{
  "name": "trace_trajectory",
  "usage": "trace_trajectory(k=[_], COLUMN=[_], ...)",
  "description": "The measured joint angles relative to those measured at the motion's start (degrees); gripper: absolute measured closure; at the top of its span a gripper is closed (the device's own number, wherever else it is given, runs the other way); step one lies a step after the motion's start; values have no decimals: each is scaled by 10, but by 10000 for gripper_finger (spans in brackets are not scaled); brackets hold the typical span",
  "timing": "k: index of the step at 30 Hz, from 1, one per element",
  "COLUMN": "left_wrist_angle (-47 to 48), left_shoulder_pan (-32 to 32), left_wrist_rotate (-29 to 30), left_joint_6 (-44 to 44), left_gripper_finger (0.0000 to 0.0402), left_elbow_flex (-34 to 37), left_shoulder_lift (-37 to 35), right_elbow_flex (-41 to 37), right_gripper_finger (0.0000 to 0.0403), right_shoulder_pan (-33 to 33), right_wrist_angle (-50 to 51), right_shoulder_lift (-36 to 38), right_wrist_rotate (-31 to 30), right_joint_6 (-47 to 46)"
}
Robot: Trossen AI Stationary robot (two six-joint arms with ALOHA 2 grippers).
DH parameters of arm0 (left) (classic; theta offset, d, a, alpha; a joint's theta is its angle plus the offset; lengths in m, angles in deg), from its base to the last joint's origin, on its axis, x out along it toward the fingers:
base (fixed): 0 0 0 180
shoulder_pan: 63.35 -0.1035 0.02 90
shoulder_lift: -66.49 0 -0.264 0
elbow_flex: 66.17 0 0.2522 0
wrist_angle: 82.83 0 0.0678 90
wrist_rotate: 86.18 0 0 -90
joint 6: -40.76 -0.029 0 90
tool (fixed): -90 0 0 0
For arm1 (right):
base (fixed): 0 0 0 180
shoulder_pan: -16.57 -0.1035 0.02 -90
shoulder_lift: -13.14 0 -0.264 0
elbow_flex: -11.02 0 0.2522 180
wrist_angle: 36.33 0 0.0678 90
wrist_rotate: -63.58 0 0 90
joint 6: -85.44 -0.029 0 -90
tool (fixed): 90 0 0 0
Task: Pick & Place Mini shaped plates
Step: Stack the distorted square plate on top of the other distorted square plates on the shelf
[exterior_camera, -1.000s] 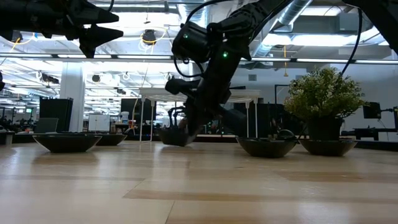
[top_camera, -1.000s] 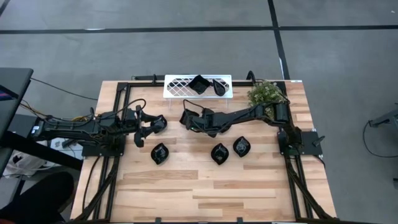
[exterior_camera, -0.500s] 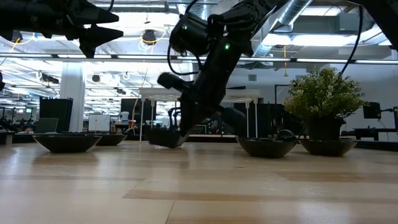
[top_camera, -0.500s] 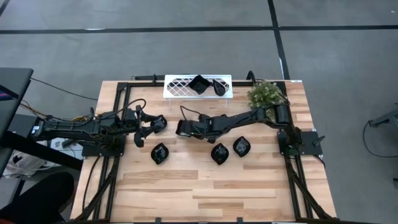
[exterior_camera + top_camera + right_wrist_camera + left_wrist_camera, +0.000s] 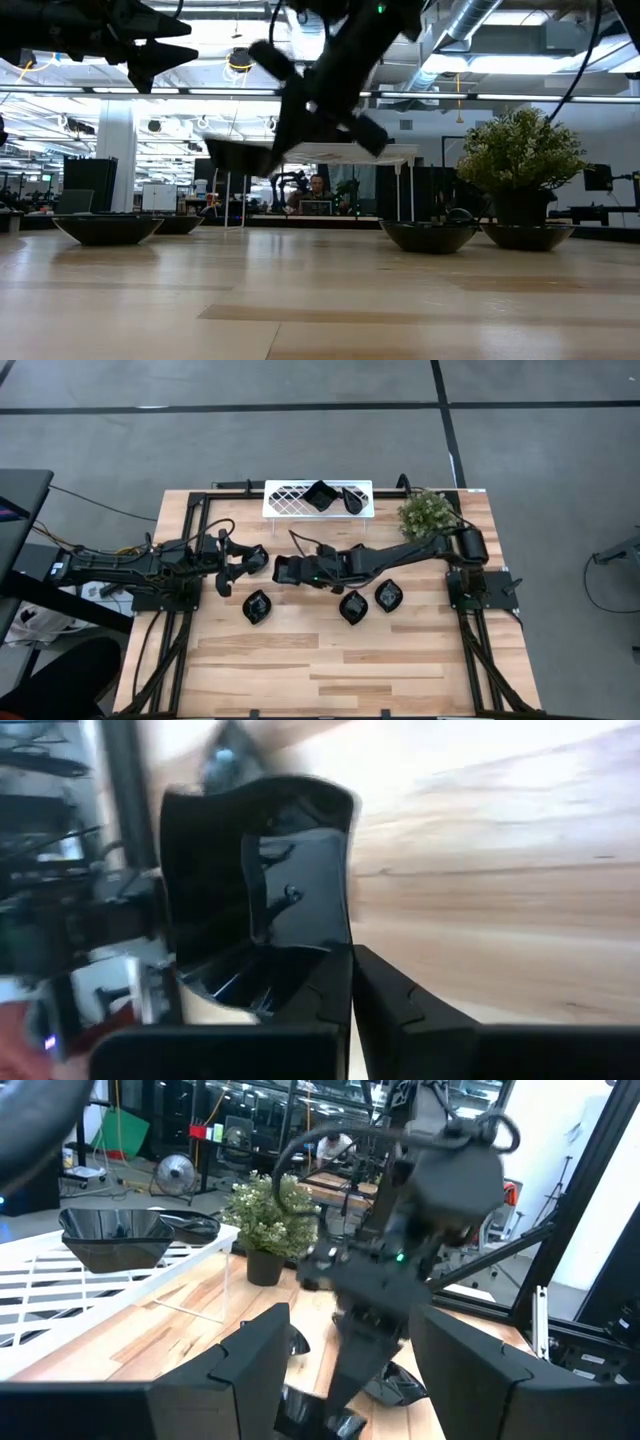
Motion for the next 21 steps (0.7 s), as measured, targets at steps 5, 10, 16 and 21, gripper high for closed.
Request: trace_trajectory(k=[5, 10, 16, 21], left_wrist_angle=[0, 0, 0, 0], left_shoulder_pan=[0, 0, 0, 0], left_wrist_rotate=[0, 0, 0, 0], left_joint_6=[0, 0, 0, 0], left_gripper_finger=[192, 192, 192, 192], left_elbow_flex=[0, 0, 0, 0], left_shoulder_lift=[0, 0, 0, 0], right_elbow_flex=[12, 13, 13, 13], right_gripper_finger=[402, 402, 402, 402], right_shoulder_pan=[-4, -4, 2, 14], right_wrist_angle=[-1, 3, 23, 36], right_shoulder_lift=[30, 66, 107, 143], right_wrist_rotate=[-36, -88, -149, -185], right_joint_6=[10, 13, 38, 56])
